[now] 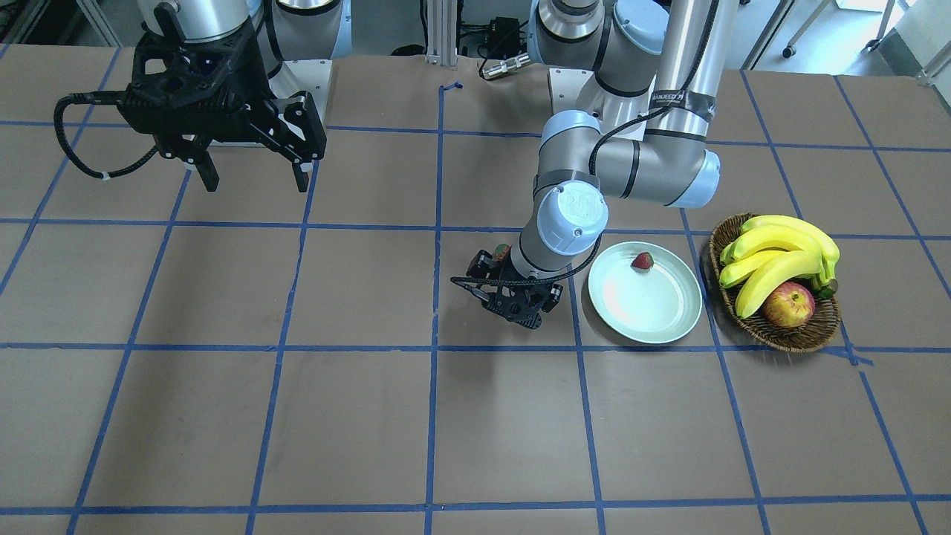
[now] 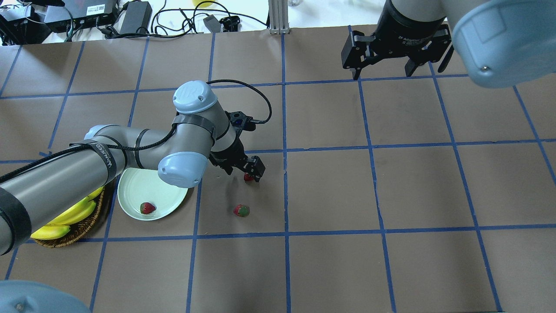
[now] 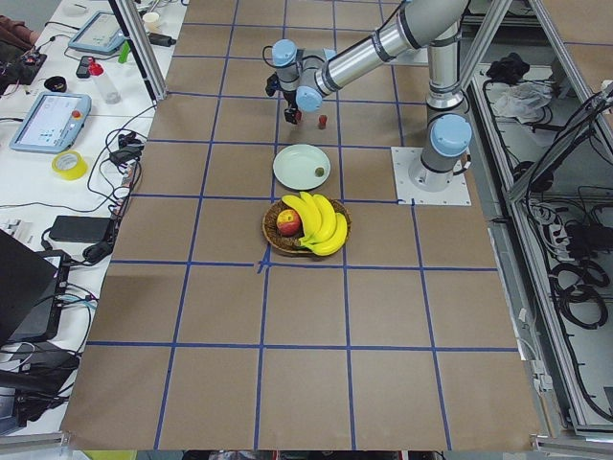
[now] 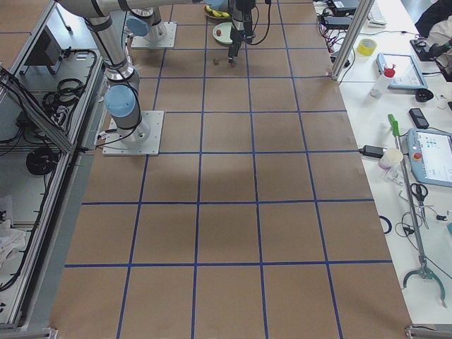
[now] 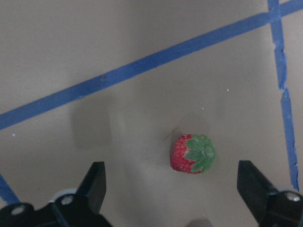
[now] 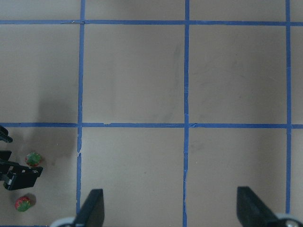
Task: Collect all strawberries into plate
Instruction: 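Move the left gripper back over the remaining strawberries, then close the left gripper on another strawberry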
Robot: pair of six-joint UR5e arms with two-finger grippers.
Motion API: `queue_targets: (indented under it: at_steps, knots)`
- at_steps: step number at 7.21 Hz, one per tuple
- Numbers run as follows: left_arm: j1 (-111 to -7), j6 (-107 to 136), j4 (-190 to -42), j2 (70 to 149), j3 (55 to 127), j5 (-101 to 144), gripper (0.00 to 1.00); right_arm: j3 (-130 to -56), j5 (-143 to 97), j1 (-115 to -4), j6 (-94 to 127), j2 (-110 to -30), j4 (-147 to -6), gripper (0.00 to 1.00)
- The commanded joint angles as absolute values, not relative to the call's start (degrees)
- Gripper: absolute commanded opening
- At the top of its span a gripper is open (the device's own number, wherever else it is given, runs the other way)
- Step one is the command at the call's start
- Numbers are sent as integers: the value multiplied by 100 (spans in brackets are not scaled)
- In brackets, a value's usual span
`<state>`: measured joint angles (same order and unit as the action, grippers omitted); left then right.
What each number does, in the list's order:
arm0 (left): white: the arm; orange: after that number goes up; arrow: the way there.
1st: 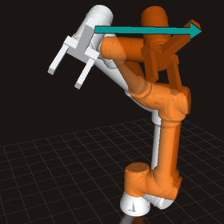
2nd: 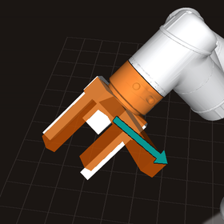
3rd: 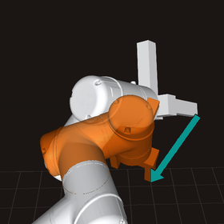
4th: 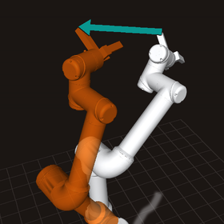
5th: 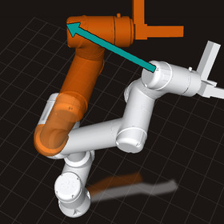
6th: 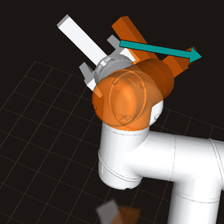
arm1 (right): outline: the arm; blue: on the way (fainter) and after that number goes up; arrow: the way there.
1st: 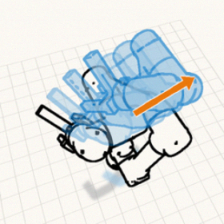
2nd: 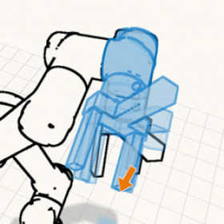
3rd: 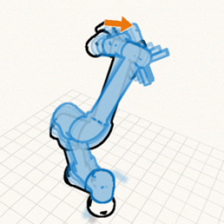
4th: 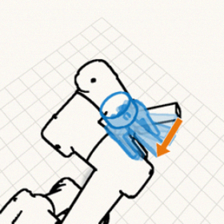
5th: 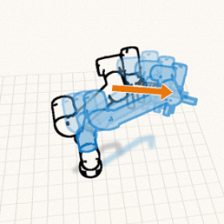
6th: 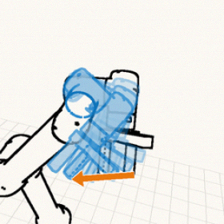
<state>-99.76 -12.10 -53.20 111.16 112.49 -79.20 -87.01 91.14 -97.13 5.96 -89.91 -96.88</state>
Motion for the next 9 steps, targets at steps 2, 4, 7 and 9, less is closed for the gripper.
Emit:
queue_targets:
  at_steps: [2,4,7,9]
  knots:
    - [-10037,-1204,-5300,11145,11285,-7910,39,-8692,9106,-9712,589,-8991,-9703,100]
    - [-10037,-1213,-5291,11153,11241,-7910,3,-8701,9114,-9712,589,-8991,-9694,100]
    - [-10037,-1239,-5352,11092,11005,-7901,0,-8692,9114,-9712,571,-8991,-9694,100]
    - [-9906,-1222,-5622,10873,10794,-7989,0,-8701,9114,-9712,571,-8991,-9694,100]
